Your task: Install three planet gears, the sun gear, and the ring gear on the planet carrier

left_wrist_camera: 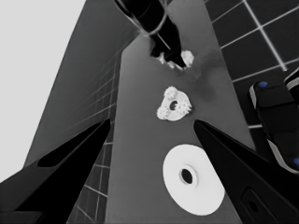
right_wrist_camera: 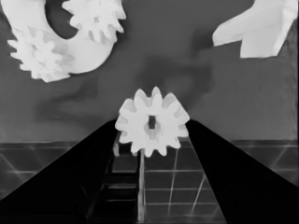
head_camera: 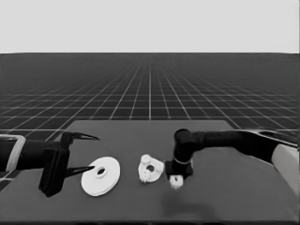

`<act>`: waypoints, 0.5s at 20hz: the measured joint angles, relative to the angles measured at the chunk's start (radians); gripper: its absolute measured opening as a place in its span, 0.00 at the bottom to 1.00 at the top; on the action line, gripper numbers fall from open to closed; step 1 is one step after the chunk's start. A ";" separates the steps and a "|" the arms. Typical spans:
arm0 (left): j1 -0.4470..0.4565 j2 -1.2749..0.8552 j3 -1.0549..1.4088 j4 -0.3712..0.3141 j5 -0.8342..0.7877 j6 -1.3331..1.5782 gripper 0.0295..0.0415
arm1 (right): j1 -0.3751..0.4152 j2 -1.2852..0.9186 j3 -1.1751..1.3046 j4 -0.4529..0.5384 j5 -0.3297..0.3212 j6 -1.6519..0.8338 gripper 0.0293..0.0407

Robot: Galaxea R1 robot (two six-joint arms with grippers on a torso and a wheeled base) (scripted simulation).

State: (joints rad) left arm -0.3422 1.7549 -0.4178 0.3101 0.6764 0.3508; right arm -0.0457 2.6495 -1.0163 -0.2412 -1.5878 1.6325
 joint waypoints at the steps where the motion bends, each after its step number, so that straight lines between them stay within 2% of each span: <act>1: 0.000 0.000 0.000 0.000 0.000 0.000 0.75 | 0.014 0.000 0.002 0.014 0.001 0.003 0.15; 6: 0.000 0.000 0.000 0.000 0.000 0.000 0.75 | 0.032 0.000 0.005 0.033 0.003 0.005 0.15; 8: 0.000 0.000 0.000 0.000 0.000 0.000 0.75 | 0.068 0.252 -0.385 0.069 0.030 -0.128 0.14; 10: 0.000 0.000 0.000 0.000 0.000 0.000 0.75 | 0.075 0.356 -0.572 0.078 0.042 -0.213 0.14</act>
State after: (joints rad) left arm -0.3422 1.7549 -0.4178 0.3101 0.6764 0.3508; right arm 0.0293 3.0060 -1.5883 -0.1632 -1.5457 1.4196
